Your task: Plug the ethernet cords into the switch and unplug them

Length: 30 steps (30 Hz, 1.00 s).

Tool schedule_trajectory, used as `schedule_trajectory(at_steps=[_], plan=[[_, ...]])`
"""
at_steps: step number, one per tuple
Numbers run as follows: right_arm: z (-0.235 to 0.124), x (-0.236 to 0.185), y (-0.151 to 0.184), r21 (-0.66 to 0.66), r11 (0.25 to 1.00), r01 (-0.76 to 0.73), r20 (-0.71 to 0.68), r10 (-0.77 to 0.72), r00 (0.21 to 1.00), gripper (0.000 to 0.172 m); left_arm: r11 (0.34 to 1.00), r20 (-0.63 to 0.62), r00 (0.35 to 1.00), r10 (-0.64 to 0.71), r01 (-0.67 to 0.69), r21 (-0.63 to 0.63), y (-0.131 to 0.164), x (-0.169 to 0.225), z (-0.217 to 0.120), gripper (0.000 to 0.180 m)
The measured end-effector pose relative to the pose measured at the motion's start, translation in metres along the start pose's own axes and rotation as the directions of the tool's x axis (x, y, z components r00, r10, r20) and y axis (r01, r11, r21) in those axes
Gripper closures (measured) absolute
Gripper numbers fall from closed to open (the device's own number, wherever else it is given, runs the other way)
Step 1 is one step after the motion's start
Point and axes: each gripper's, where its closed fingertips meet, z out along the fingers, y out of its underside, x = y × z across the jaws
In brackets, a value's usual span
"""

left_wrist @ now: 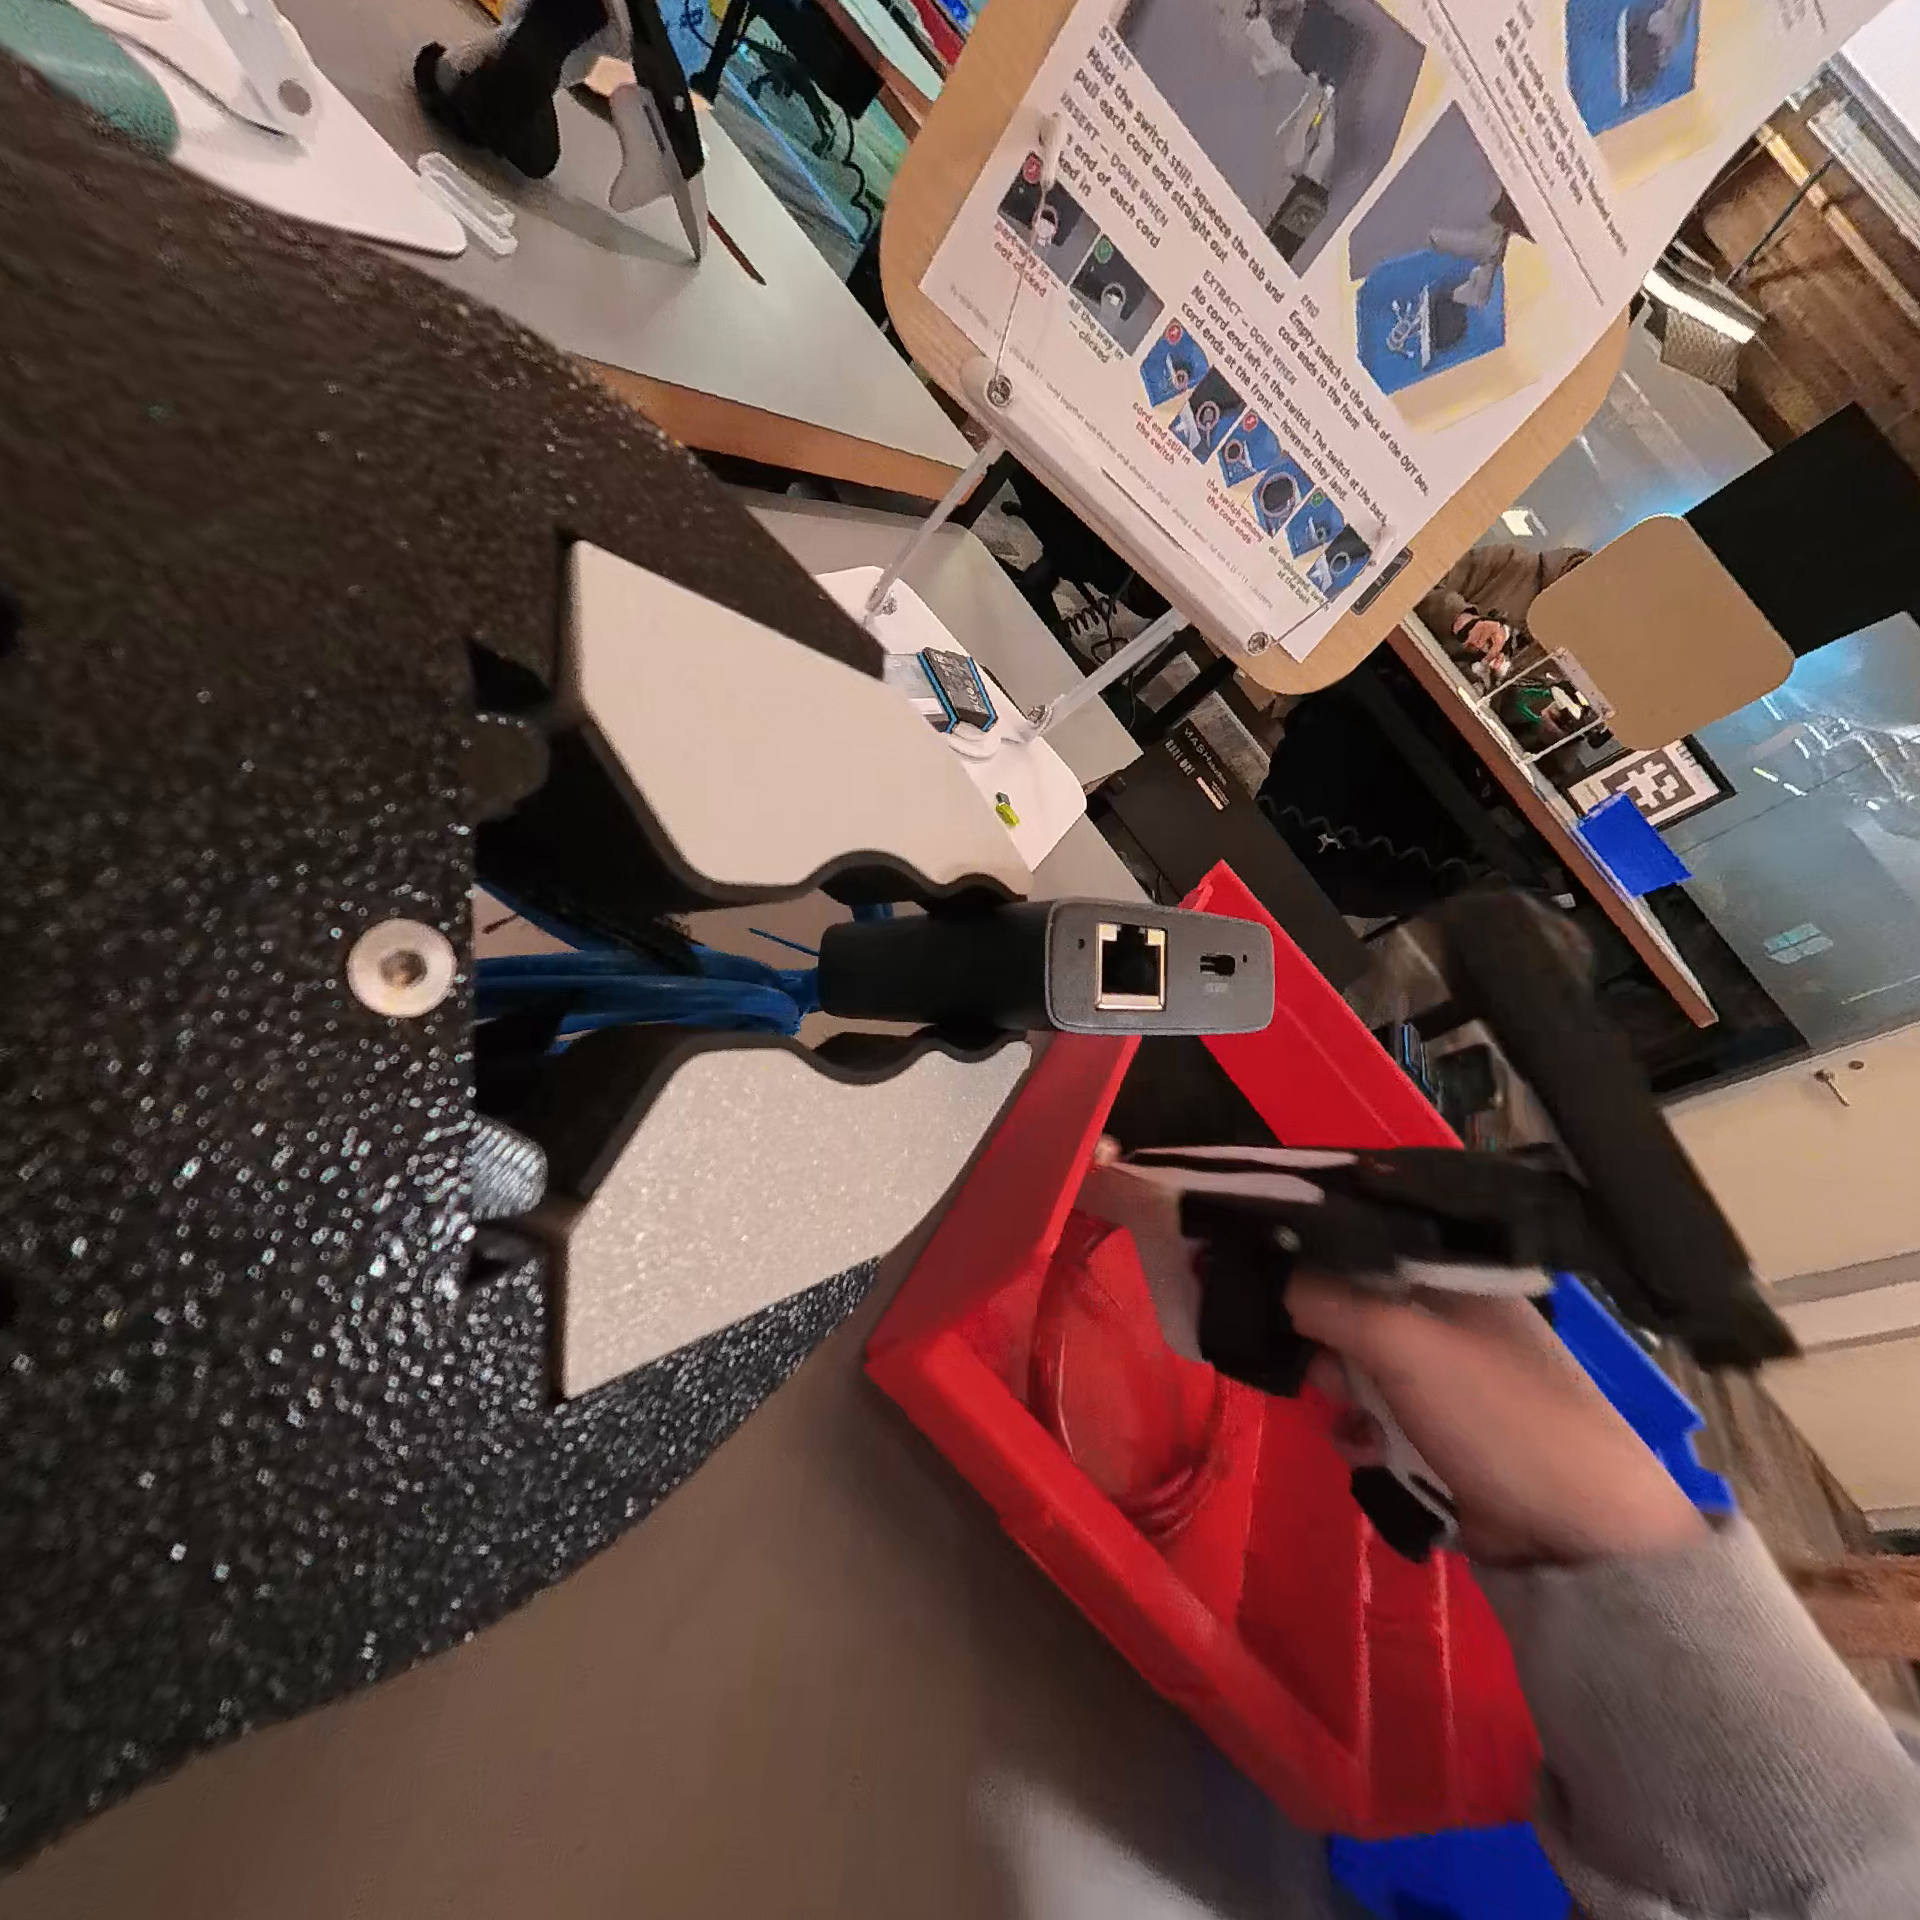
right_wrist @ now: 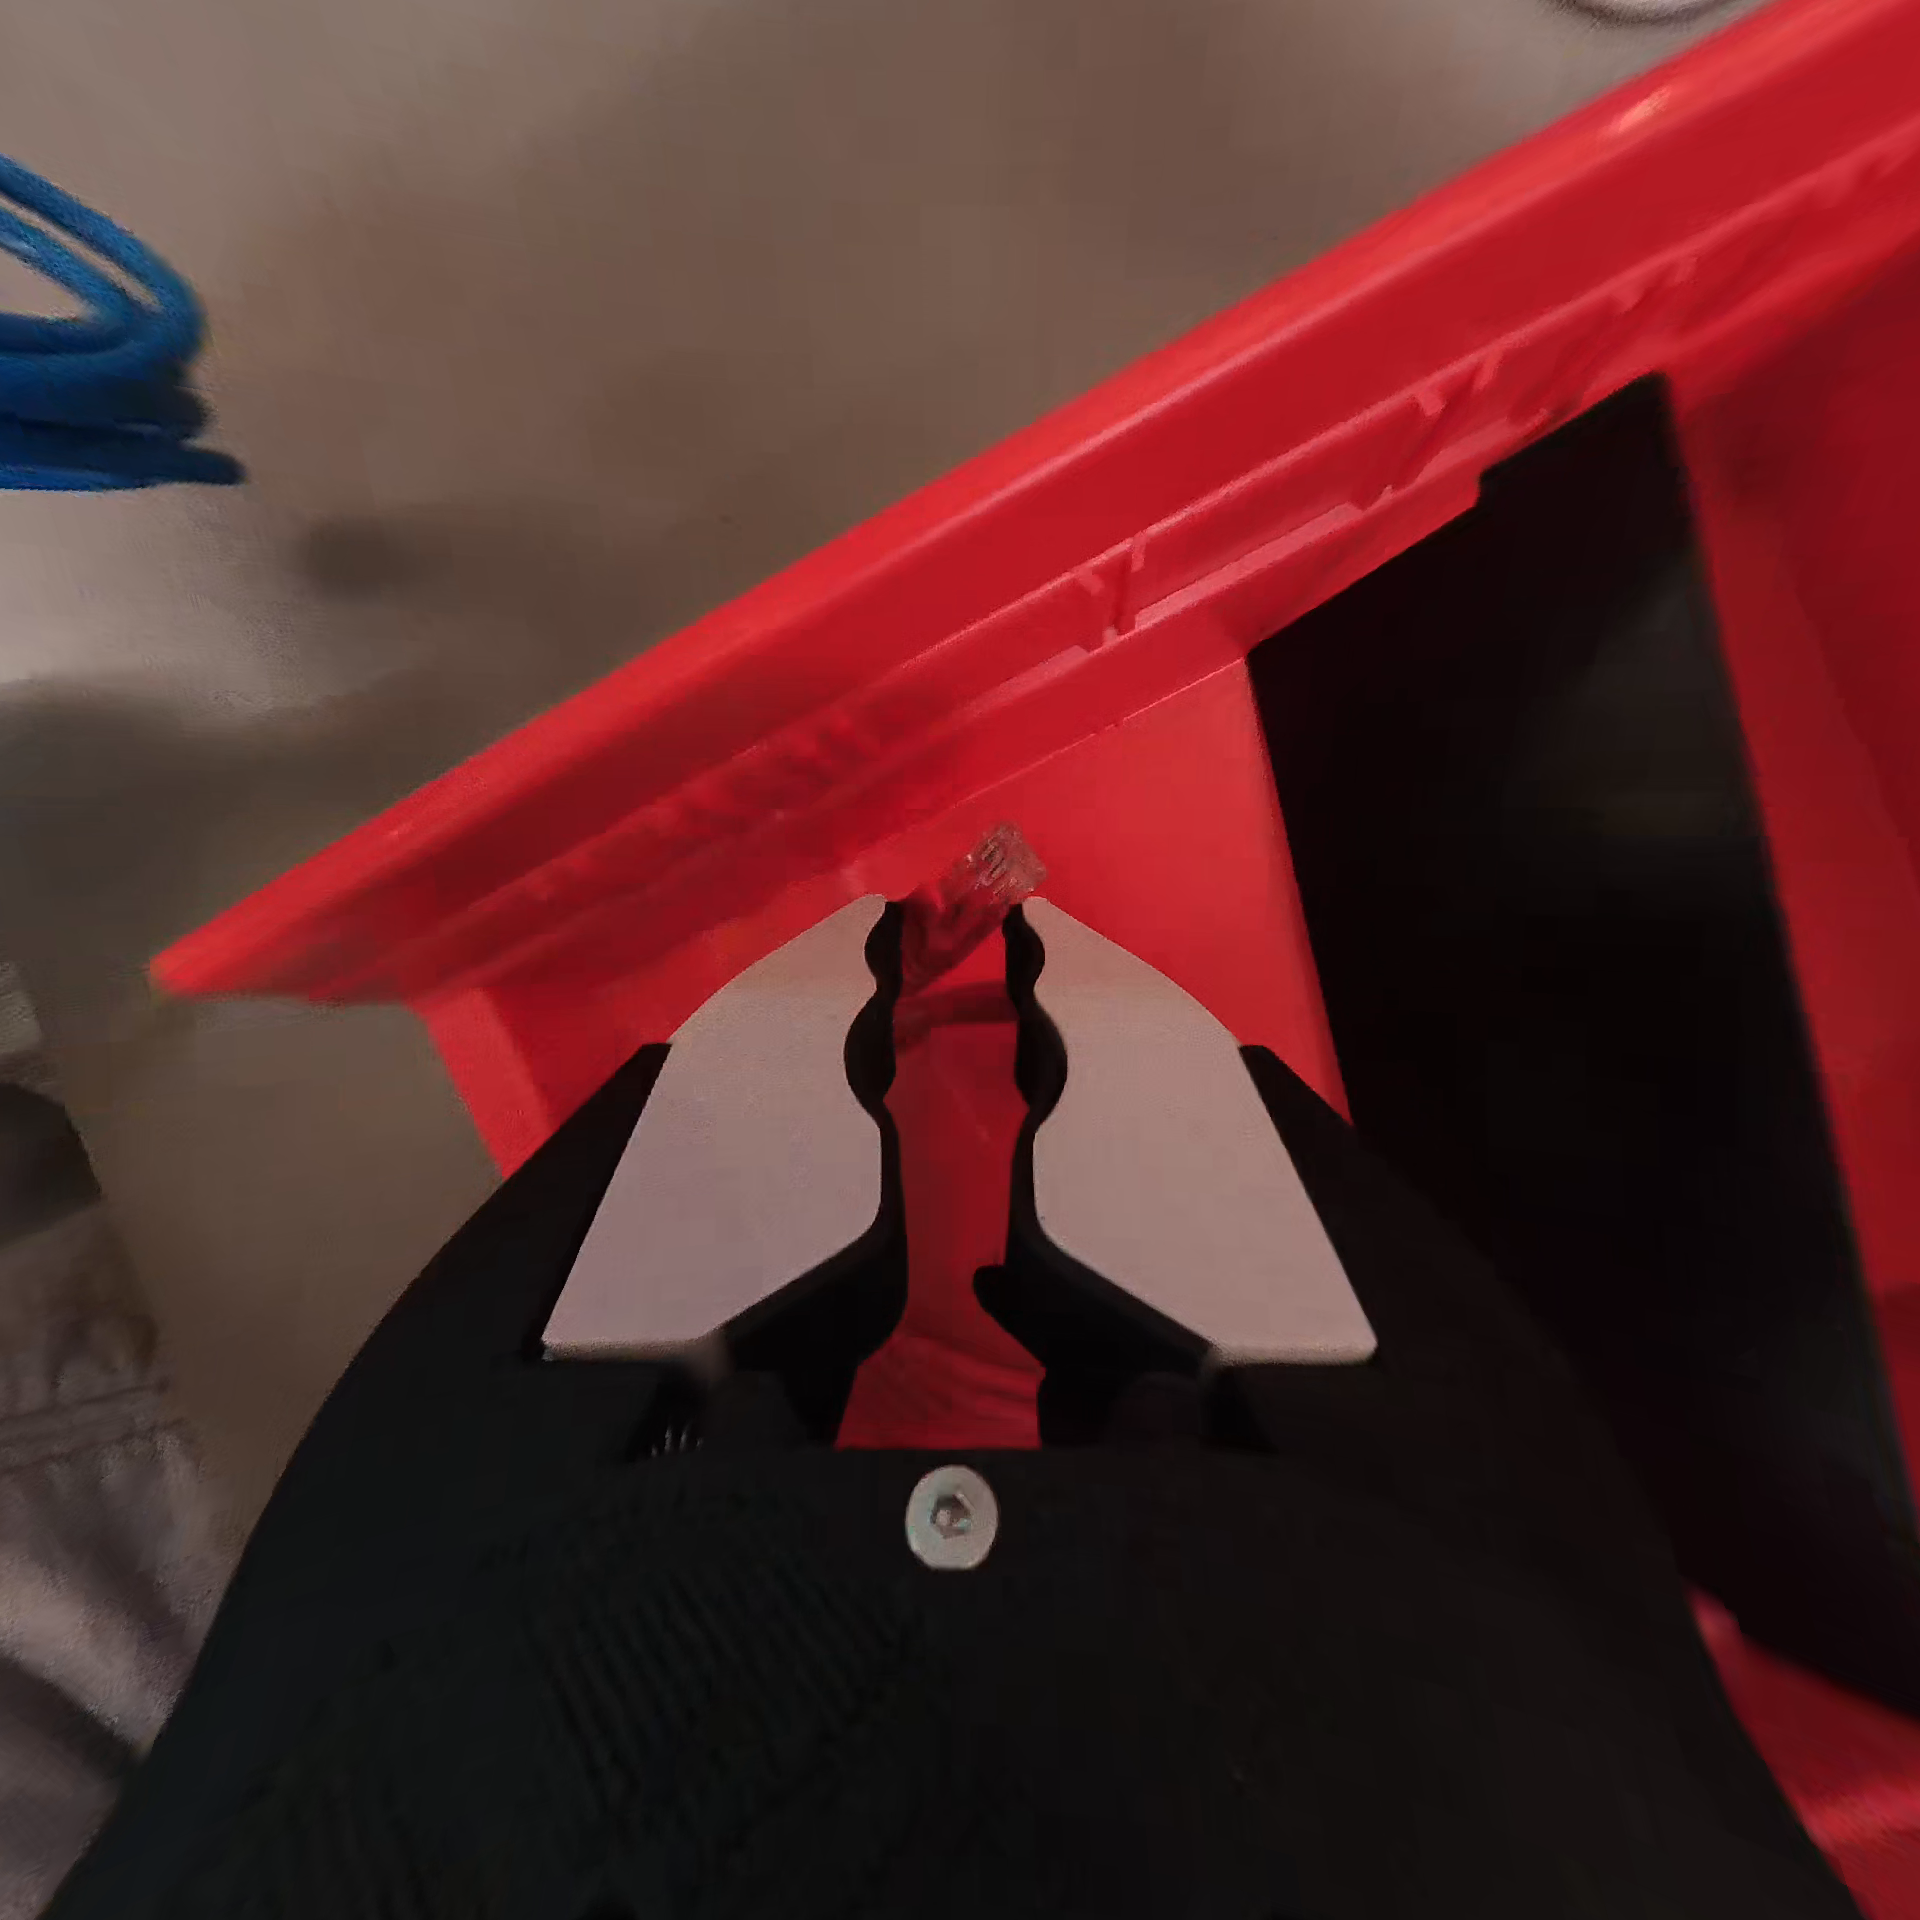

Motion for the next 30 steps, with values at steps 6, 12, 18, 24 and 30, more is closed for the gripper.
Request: schedule_trajectory(at_steps=[6, 12, 18, 24, 30], plan=[[-0.088, -0.037, 0.000, 0.276, 0.923, 0.267, -0.164, -0.228, 0.960, 0.164, 0.998, 0.000, 0.999, -0.049, 0.049, 0.031, -0.004, -0.001, -0.005, 0.160], [-0.176, -0.060, 0.013, 0.391, 0.802, 0.453, -0.396, -0.298, 0.869, 0.172, 0.995, -0.044, 0.997, -0.069, 0.072, 0.073, -0.015, 0.010, -0.004, 0.160], [-0.141, -0.038, 0.031, 0.270, 0.848, 0.455, -0.353, -0.352, 0.867, 0.164, 0.994, -0.075, 0.995, -0.069, 0.075, 0.083, -0.019, 0.021, 0.001, 0.160], [-0.074, -0.023, 0.072, 0.019, 0.817, 0.576, -0.208, -0.561, 0.802, 0.127, 0.994, -0.100, 0.993, -0.061, 0.070, 0.088, -0.022, 0.025, -0.002, 0.160], [-0.065, -0.014, 0.070, -0.056, 0.760, 0.648, -0.223, -0.642, 0.733, 0.139, 0.992, -0.122, 0.990, -0.077, 0.089, 0.090, -0.020, 0.027, 0.000, 0.160]])
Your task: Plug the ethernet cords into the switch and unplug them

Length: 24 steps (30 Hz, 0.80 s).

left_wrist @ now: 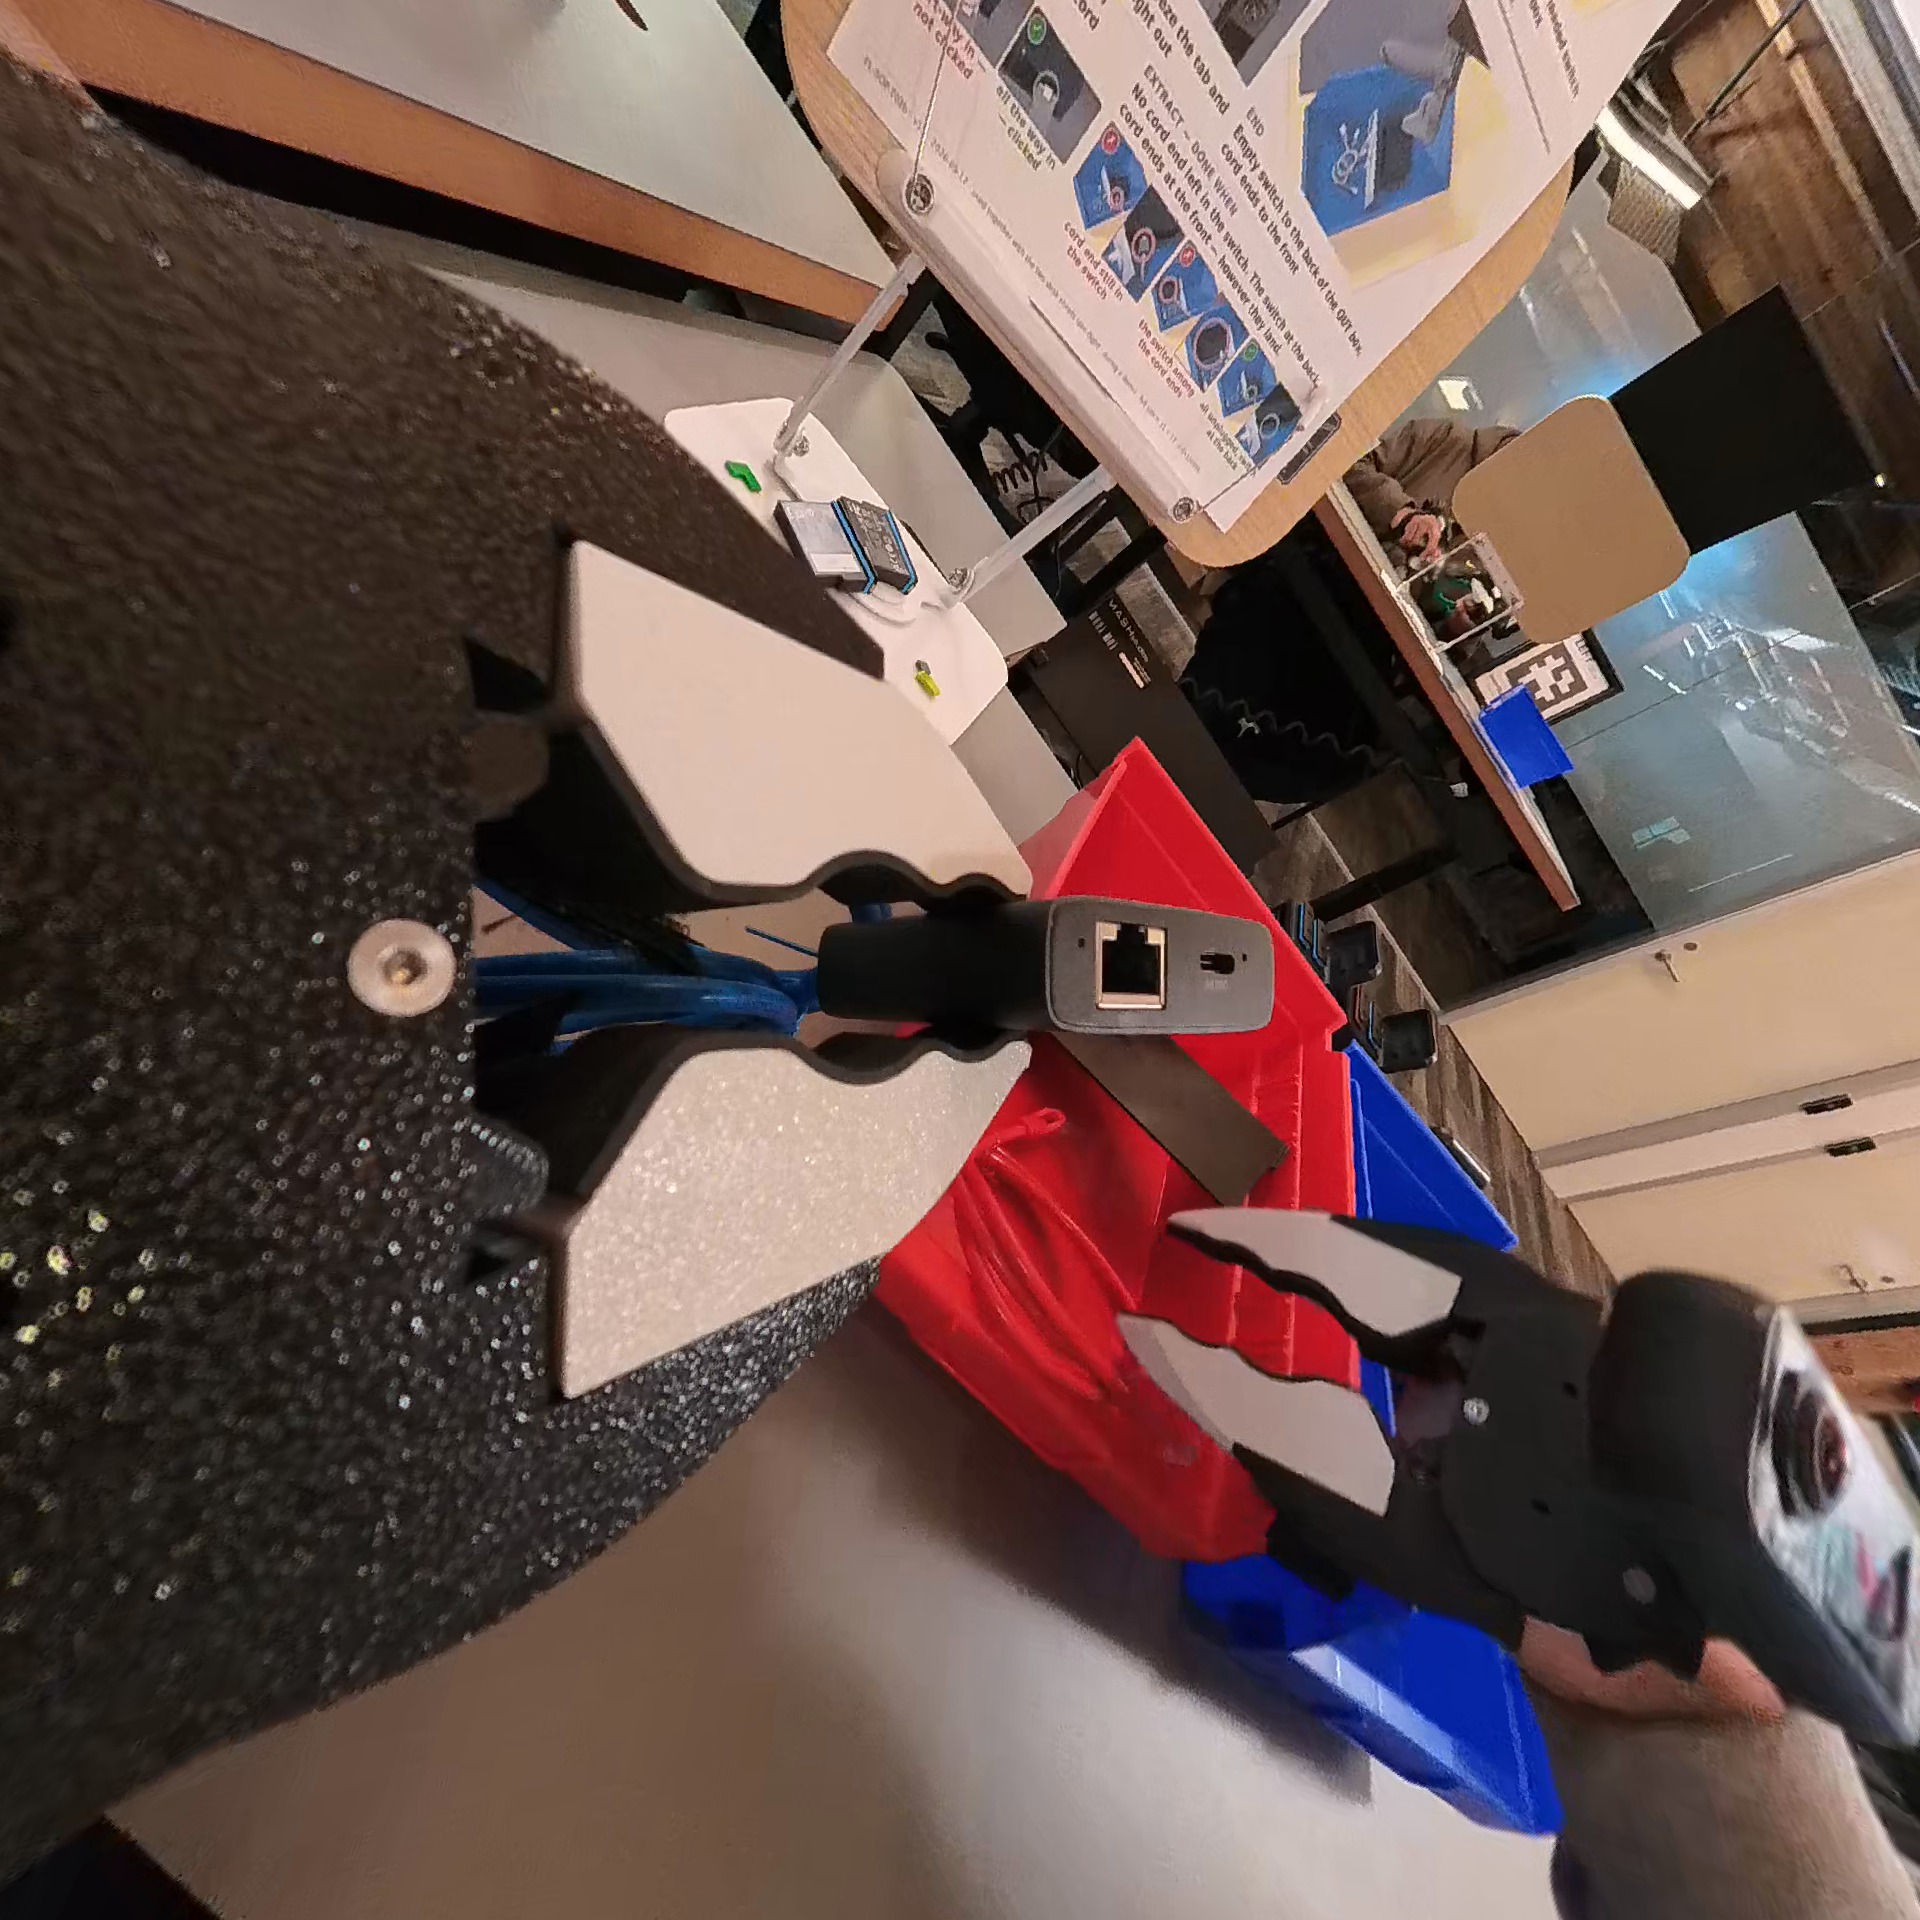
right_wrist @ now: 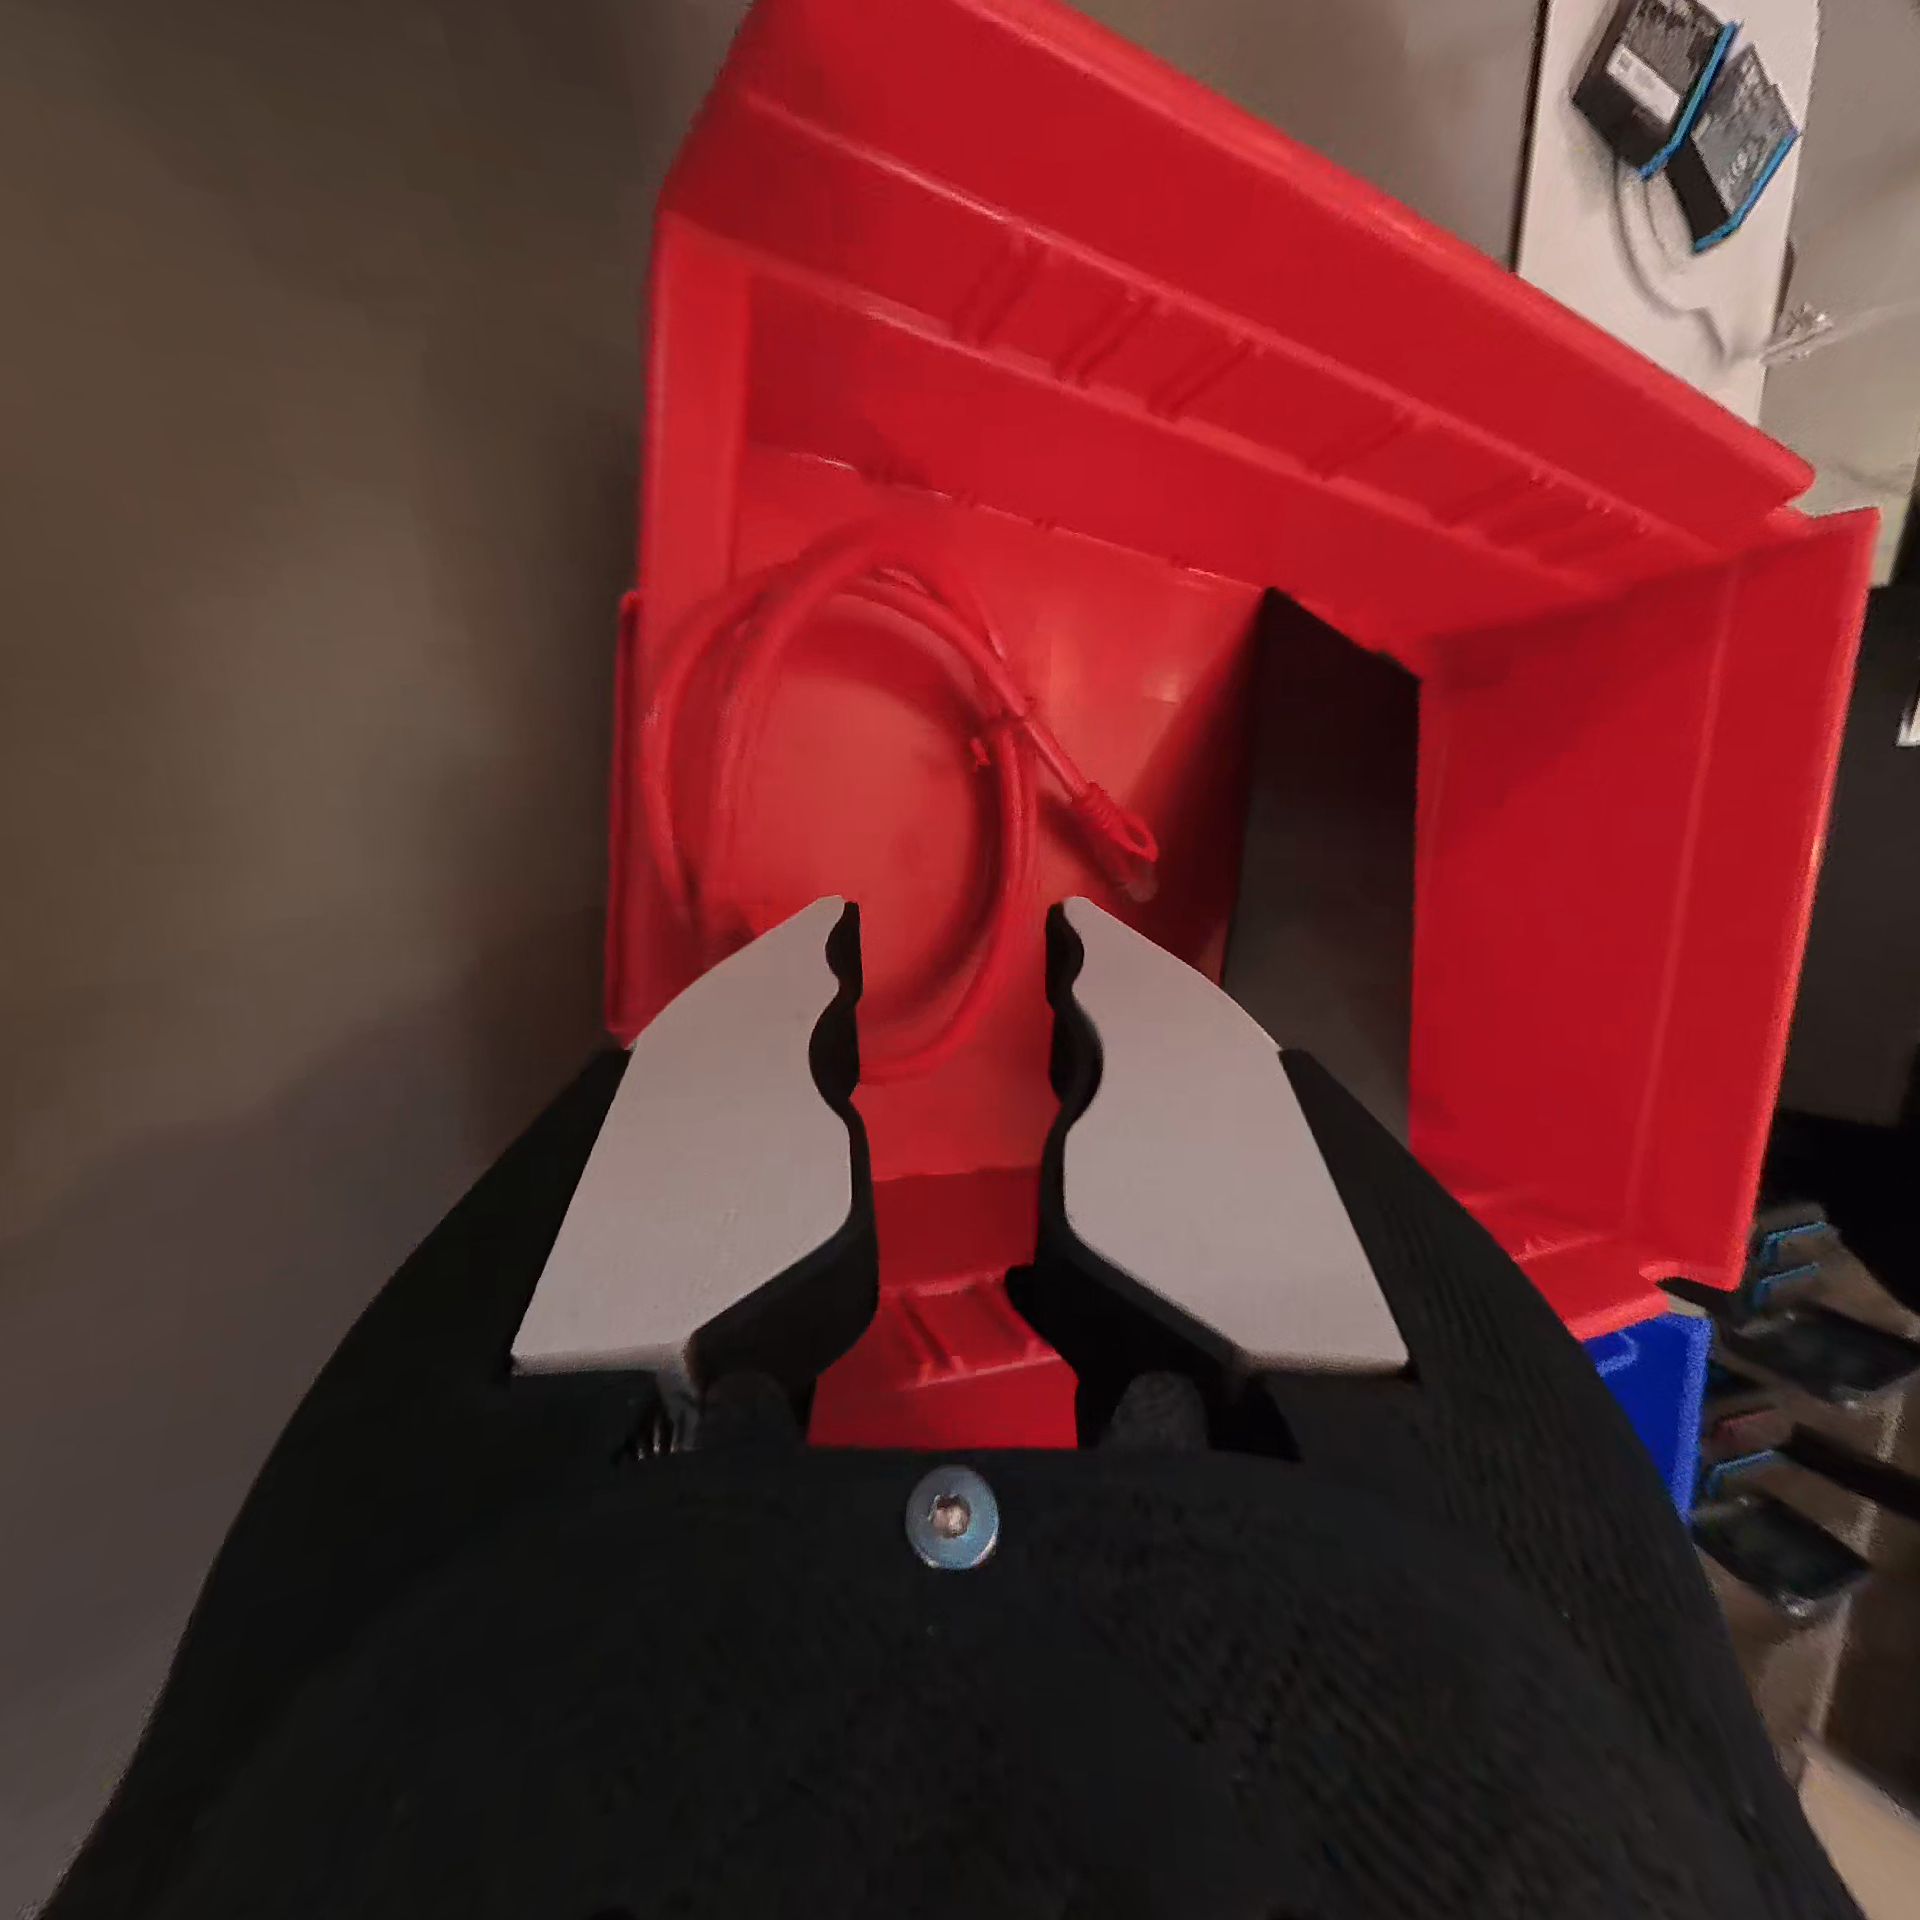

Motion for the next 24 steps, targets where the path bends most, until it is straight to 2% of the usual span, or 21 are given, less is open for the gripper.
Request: schedule_trajectory(at_steps=[5, 8, 9, 12, 15, 17, 20, 22, 24], plan=[[0.024, 0.025, 0.009, -0.120, 0.990, 0.076, 0.049, -0.071, 0.996, 0.138, 1.000, -0.010, 1.000, -0.001, 0.001, -0.004, 0.003, 0.002, 0.002, 0.160], [0.048, 0.032, 0.014, -0.213, 0.977, 0.030, 0.132, -0.001, 0.991, 0.138, 1.000, -0.015, 1.000, -0.001, 0.001, -0.009, 0.004, 0.002, 0.004, 0.160], [0.054, 0.037, 0.015, -0.230, 0.972, 0.057, 0.136, -0.026, 0.990, 0.137, 1.000, -0.016, 1.000, 0.000, -0.001, -0.011, 0.005, 0.003, 0.004, 0.160], [0.066, 0.050, 0.023, -0.293, 0.921, 0.257, 0.146, -0.222, 0.964, 0.142, 1.000, -0.025, 1.000, 0.000, 0.000, -0.013, 0.005, 0.004, 0.004, 0.160], [0.080, 0.047, 0.024, -0.281, 0.847, 0.451, 0.238, -0.394, 0.888, 0.142, 1.000, -0.032, 0.999, -0.001, 0.001, -0.014, 0.006, 0.005, 0.005, 0.160], [0.088, 0.041, 0.025, -0.260, 0.804, 0.535, 0.306, -0.457, 0.835, 0.142, 1.000, -0.032, 0.999, 0.001, -0.001, -0.016, 0.006, 0.005, 0.005, 0.160], [0.093, 0.036, 0.021, -0.225, 0.779, 0.586, 0.363, -0.491, 0.792, 0.145, 1.000, -0.033, 0.999, 0.004, -0.005, -0.022, 0.007, 0.005, 0.003, 0.160], [0.092, 0.030, 0.021, -0.214, 0.781, 0.587, 0.402, -0.478, 0.781, 0.160, 1.000, -0.031, 0.999, 0.007, -0.007, -0.025, 0.007, 0.004, 0.002, 0.160], [0.087, 0.027, 0.021, -0.215, 0.771, 0.600, 0.408, -0.487, 0.772, 0.160, 1.000, -0.028, 1.000, 0.006, -0.007, -0.028, 0.008, 0.003, 0.001, 0.160]])
